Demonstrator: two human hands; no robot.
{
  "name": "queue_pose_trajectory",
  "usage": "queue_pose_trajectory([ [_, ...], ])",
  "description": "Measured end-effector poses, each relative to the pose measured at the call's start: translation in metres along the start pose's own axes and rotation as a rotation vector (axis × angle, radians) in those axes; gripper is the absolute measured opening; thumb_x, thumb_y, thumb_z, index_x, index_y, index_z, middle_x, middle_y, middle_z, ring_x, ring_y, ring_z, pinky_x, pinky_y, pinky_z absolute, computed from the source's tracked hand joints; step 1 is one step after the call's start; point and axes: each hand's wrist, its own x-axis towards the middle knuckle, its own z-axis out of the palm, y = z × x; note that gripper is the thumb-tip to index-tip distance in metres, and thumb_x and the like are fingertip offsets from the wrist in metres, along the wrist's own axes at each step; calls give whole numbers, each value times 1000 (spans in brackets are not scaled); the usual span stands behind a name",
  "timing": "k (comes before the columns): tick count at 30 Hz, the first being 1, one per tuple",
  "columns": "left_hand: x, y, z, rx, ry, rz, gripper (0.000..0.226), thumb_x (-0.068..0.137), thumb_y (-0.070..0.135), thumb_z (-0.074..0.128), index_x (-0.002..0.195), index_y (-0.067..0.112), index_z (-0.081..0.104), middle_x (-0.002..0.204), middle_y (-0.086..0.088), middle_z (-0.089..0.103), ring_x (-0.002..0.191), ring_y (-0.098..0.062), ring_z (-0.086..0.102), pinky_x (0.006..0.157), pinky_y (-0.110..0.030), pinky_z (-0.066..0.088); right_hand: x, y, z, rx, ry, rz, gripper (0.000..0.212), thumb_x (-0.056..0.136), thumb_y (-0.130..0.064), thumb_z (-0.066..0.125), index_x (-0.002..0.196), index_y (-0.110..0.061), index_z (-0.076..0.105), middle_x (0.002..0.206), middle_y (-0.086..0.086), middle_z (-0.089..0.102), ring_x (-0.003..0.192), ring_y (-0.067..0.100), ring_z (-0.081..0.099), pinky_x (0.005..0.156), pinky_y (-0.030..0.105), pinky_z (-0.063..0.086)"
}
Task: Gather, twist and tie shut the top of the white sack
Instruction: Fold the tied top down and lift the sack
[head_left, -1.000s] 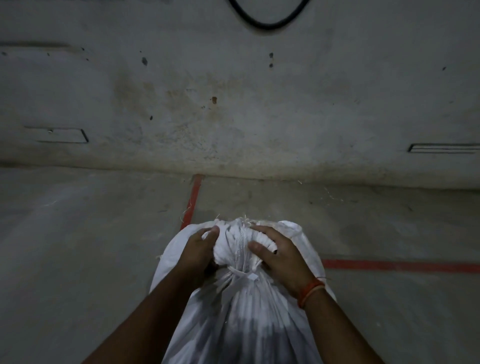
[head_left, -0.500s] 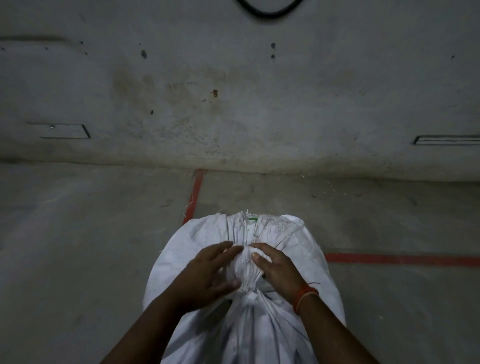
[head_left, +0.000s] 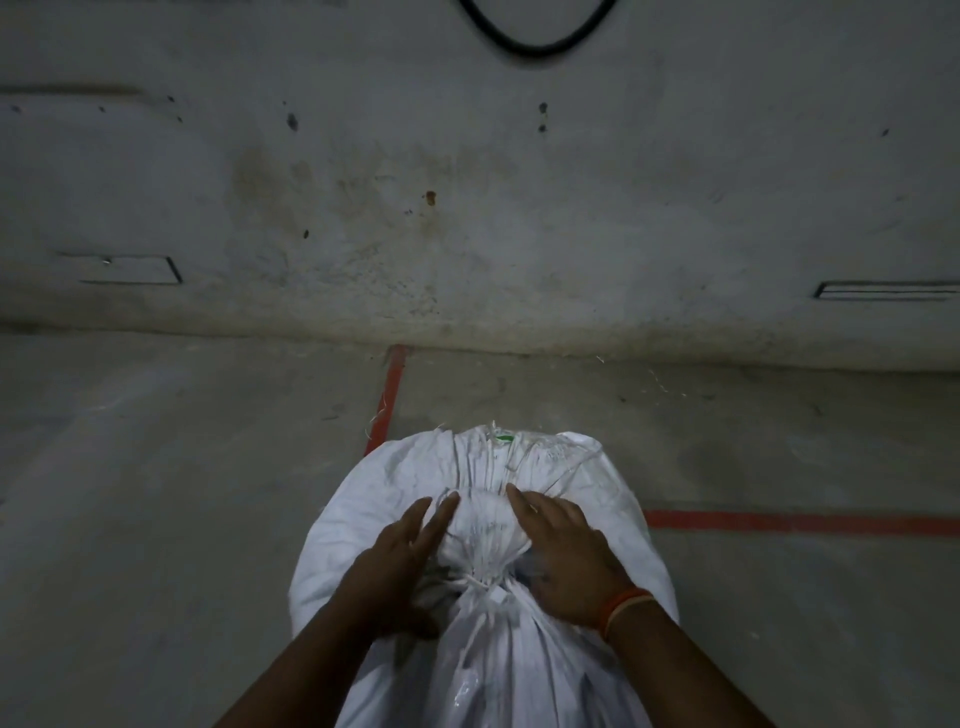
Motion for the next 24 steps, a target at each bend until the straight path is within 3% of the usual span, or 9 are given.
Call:
queue_pose_trajectory([
  [3,-3,9,-6,62,31,-70,141,66,39,90,149,52,-24,165,-12,5,150,-34,20,117,-42,37,-5,1,-12,5,-182,8,123,66,-38,68,141,-58,-28,166,-2,-8,152,29,-2,116,60,26],
  [6,-5,12,-8,131,98,-80,126,75,35,82,151,53,-17,149,-10,26,126,-26,42,99,-34,47,-4,4,-18,-33,-220,-1,134,61,-56,78,140,-57,-30,166,2,-12,153,31,-2,114,62,27],
  [10,-6,5,-3,140,193,-75,106,92,26,61,140,61,-27,118,-4,44,91,-14,40,81,-27,47,0,6,-7,-148,-50,17,131,61,-67,75,148,-49,-21,162,7,5,144,29,23,104,51,44],
  [14,0,10,-2,93,214,-78,87,98,18,43,146,53,-21,105,-2,51,83,-13,40,72,-24,39,7,19,14,-175,127,-21,117,72,-43,66,147,-49,-23,149,7,29,120,22,42,88,33,52],
  [17,16,12,-5,86,175,-55,84,100,21,41,149,47,-22,102,-2,56,82,-13,45,74,-25,42,15,26,23,-163,162,-15,110,73,-27,63,154,-38,-10,145,8,39,115,22,45,92,30,49],
  [19,28,11,-11,52,124,-39,81,102,24,42,153,41,-18,107,-4,60,85,-15,53,78,-25,44,24,29,30,-164,242,-16,105,74,-19,66,157,-28,1,133,10,54,105,23,55,86,32,53],
  [24,50,-6,-27,13,-30,26,75,101,25,43,159,28,-4,119,-10,67,103,-23,64,93,-31,47,49,32,38,-128,293,27,67,82,-4,59,146,-8,40,113,17,69,91,30,69,75,40,60],
])
